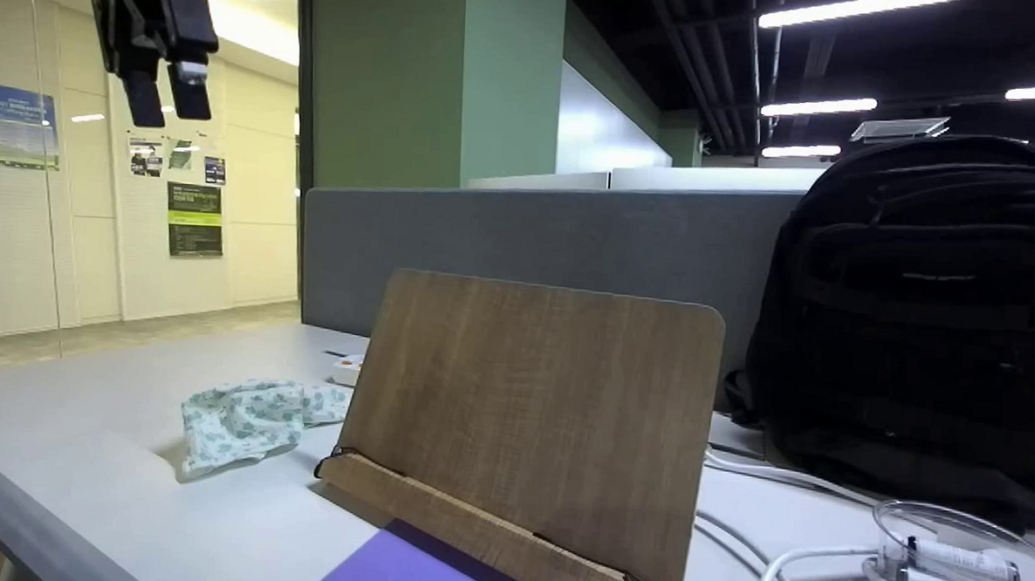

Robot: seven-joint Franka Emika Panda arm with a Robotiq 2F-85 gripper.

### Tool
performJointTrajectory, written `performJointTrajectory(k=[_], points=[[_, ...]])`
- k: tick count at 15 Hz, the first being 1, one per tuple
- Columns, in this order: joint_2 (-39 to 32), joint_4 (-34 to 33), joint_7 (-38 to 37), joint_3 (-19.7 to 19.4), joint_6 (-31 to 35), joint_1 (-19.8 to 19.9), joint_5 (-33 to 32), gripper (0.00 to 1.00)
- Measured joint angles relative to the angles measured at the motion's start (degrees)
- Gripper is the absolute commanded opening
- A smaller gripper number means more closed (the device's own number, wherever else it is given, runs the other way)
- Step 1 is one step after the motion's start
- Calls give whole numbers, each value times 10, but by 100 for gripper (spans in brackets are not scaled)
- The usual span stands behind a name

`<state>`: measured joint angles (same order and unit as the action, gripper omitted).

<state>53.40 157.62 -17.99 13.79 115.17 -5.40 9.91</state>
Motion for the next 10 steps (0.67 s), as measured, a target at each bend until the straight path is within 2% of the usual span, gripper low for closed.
performJointTrajectory(k=[6, 10], points=[[-5, 0, 1, 1, 0, 0, 0, 100], [-52, 0, -1, 22, 27, -2, 3, 100]])
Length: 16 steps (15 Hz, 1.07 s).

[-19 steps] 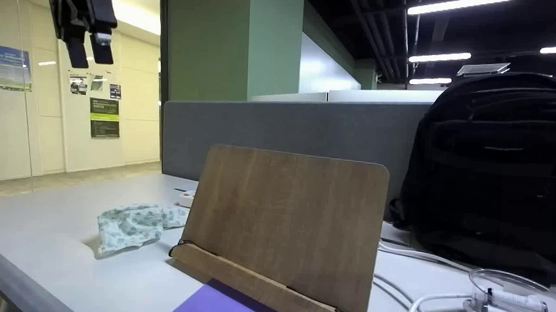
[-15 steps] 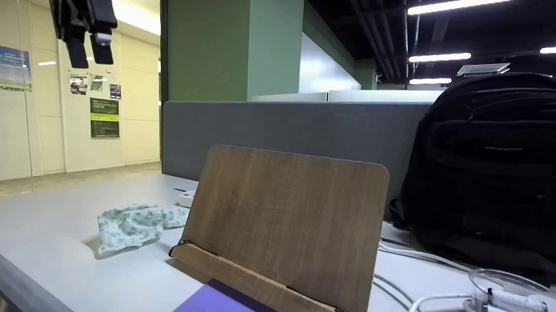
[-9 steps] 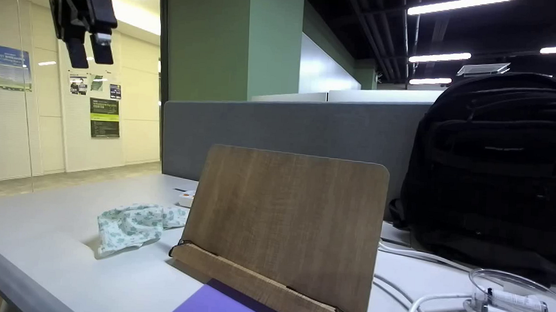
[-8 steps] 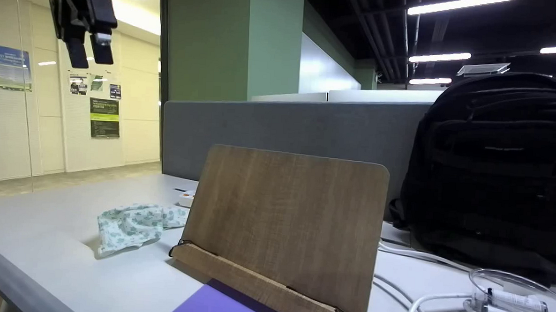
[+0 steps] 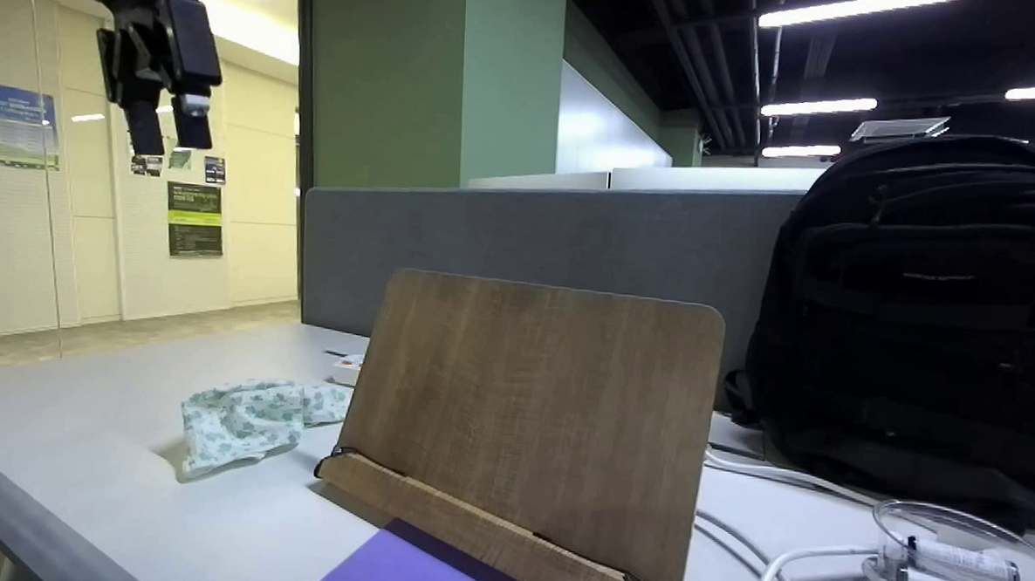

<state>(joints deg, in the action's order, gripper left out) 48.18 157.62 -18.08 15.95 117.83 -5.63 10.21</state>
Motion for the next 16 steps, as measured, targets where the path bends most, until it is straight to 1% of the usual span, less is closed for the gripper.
performJointTrajectory(k=[4, 10, 13, 16], points=[[-93, -2, -17, 38, 66, -1, 3, 100], [-250, -27, -65, 89, 199, -14, -11, 100], [-324, -46, -112, 103, 262, -13, -54, 100], [-402, -68, -166, 105, 315, -11, -112, 100]])
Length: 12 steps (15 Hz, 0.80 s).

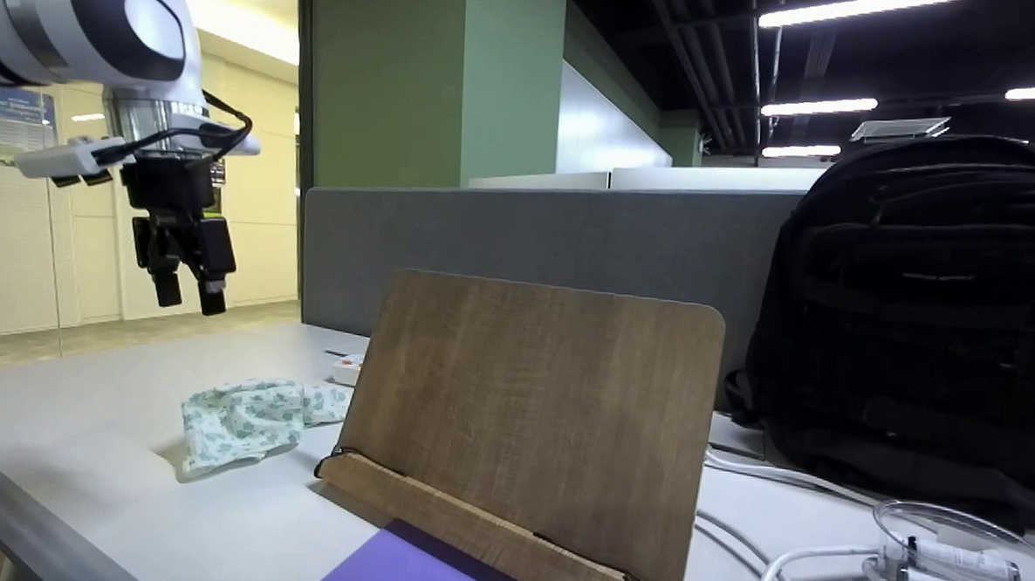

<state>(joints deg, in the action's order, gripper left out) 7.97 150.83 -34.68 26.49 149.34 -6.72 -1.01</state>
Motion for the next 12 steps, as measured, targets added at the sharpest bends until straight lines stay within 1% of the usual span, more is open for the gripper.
performJointTrajectory(k=[2, 4, 6, 9, 10, 11, 12], points=[[-53, -20, -33, -5, 20, -2, -39, 100], [-103, -44, -61, -22, 29, -15, -71, 100], [-147, -70, -81, -47, 30, -39, -91, 100], [-205, -109, -98, -88, 30, -86, -97, 100], [-222, -121, -103, -101, 30, -102, -97, 97], [-237, -133, -107, -113, 31, -118, -97, 74], [-251, -144, -113, -125, 31, -134, -98, 72]])
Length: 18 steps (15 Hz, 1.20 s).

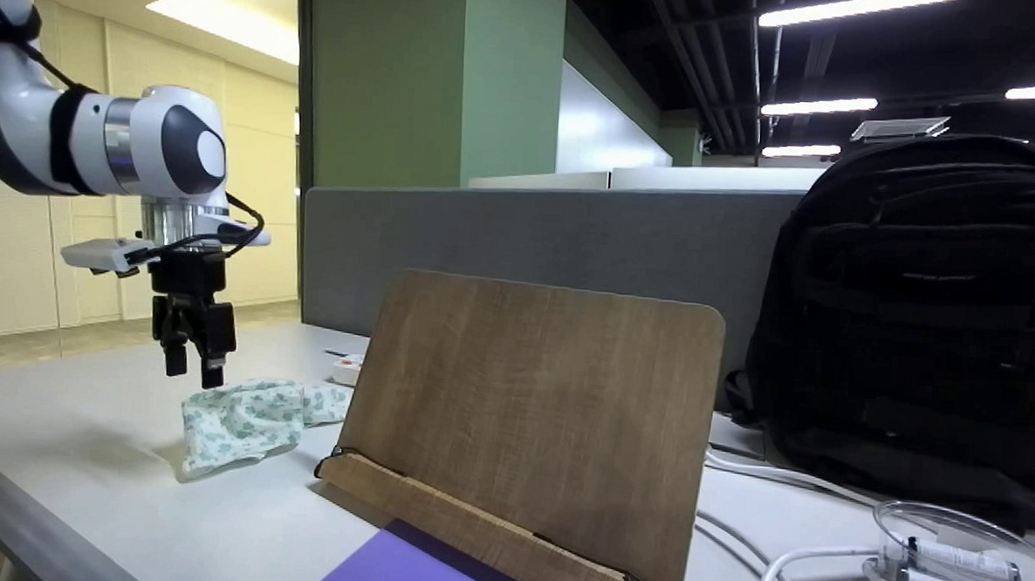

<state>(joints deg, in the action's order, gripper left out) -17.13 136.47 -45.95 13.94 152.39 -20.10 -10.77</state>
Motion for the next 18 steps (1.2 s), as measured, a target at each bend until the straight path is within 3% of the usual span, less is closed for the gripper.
performJointTrajectory(k=[1, 6, 11, 18], points=[[-12, -10, -5, -12, 0, -15, -1, 71], [-54, -45, -26, -61, 0, -70, -6, 34], [-61, -53, -28, -75, 0, -78, 3, 0], [3, -36, -11, -69, -45, -46, 75, 0]])
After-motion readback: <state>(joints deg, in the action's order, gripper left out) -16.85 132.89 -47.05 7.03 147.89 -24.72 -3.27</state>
